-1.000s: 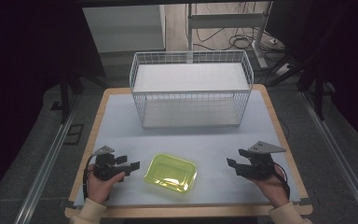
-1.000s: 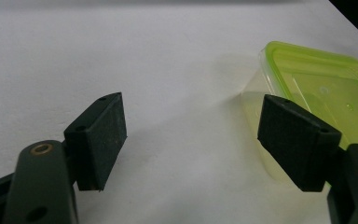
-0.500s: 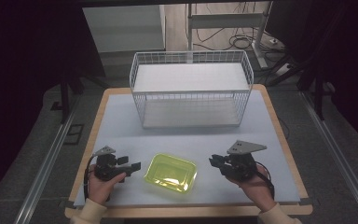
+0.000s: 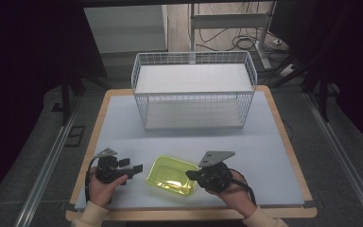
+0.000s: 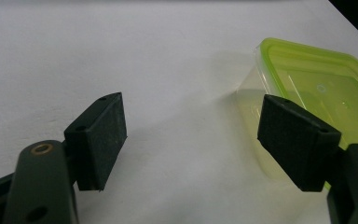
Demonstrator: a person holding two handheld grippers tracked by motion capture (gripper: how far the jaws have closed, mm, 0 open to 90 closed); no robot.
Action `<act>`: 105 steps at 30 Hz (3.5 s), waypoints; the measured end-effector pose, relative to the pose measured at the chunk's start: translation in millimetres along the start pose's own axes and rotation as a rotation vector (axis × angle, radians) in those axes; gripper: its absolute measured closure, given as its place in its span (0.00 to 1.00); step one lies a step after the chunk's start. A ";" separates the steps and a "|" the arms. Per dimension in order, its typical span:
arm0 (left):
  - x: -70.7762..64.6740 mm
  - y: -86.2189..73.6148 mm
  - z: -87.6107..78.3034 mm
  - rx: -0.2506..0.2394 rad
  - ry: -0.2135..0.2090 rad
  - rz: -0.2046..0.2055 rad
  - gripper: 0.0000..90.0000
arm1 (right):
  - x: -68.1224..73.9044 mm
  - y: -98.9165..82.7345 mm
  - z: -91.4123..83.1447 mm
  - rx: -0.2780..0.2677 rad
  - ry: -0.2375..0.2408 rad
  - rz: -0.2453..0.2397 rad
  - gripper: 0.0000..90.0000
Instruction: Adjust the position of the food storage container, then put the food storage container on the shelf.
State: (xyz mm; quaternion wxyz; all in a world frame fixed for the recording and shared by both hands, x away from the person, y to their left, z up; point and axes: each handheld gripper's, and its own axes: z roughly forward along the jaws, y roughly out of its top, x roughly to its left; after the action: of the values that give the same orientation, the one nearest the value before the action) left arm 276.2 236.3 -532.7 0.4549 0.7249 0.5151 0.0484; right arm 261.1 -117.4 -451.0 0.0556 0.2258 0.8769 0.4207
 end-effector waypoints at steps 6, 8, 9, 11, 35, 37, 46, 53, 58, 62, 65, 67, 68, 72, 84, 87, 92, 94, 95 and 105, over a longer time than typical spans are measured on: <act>0.3 -0.1 0.1 0.002 0.000 -0.001 0.26 | 24.2 -3.6 20.7 0.067 0.066 -0.060 1.00; 0.2 -0.1 0.1 0.001 0.000 -0.001 0.26 | 26.8 -4.8 22.6 0.075 0.072 -0.065 1.00; 0.1 -0.1 0.1 0.001 0.000 -0.001 0.26 | 33.2 -8.0 27.3 0.099 0.083 -0.080 1.00; -0.1 -0.1 0.2 0.001 -0.002 0.000 0.26 | 35.7 -9.7 29.6 0.108 0.086 -0.085 1.00; 0.3 -0.4 1.3 0.009 0.001 -0.003 0.26 | 20.8 -26.4 37.4 0.195 0.034 -0.073 1.00; 0.1 -0.5 1.5 0.010 0.000 -0.004 0.26 | 17.9 -26.8 36.7 0.191 0.032 -0.068 1.00; 0.1 -0.5 1.8 0.011 0.002 -0.002 0.26 | 10.0 -28.7 34.1 0.187 0.022 -0.042 1.00; -0.5 0.4 -0.2 0.007 0.007 -0.007 0.26 | 7.8 -21.3 16.4 0.117 0.037 -0.041 1.00; -2.5 3.2 -6.9 -0.015 0.012 -0.031 0.26 | -14.0 -19.3 -10.5 0.026 -0.021 0.019 1.00; -5.5 4.5 -9.0 -0.017 0.013 -0.037 0.26 | -40.6 -27.8 -29.1 0.001 -0.106 0.079 1.00; -9.4 5.3 -8.2 -0.011 0.007 -0.026 0.26 | -52.2 -33.6 -32.3 0.004 -0.135 0.124 0.99; -10.2 5.4 -8.0 -0.010 0.006 -0.024 0.26 | -55.3 -35.4 -32.7 0.005 -0.146 0.130 0.98; -11.3 5.6 -8.2 -0.008 0.003 -0.020 0.26 | -59.7 -37.9 -33.2 0.011 -0.161 0.154 0.96; -11.4 6.4 -10.1 -0.011 -0.007 -0.027 0.26 | -61.3 -37.6 -34.4 -0.012 -0.168 0.187 0.73; -21.5 10.5 -16.0 -0.006 -0.064 -0.049 0.25 | -62.7 -34.1 -33.9 -0.081 -0.107 0.266 0.27; -23.4 10.5 -15.6 0.002 -0.071 -0.048 0.25 | -64.1 -34.6 -32.7 -0.089 -0.097 0.276 0.26; -27.2 11.5 -18.3 0.009 -0.093 -0.064 0.26 | -64.9 -36.1 -30.2 -0.089 -0.084 0.317 0.31; -28.0 11.5 -18.1 0.018 -0.098 -0.074 0.26 | -64.3 -35.7 -29.7 -0.081 -0.082 0.319 0.32; -28.0 11.5 -18.1 0.018 -0.098 -0.074 0.26 | -64.3 -35.7 -29.7 -0.081 -0.082 0.319 0.32; -28.1 6.1 -14.8 0.083 -0.136 -0.110 0.28 | -68.7 -37.2 -19.7 -0.068 -0.043 0.370 0.35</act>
State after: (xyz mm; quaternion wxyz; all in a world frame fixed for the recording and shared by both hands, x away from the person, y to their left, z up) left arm 259.4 222.7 -508.6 0.4602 0.7154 0.5236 -0.0472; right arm 303.7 -182.1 -473.1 0.0036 0.3902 0.8043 0.4481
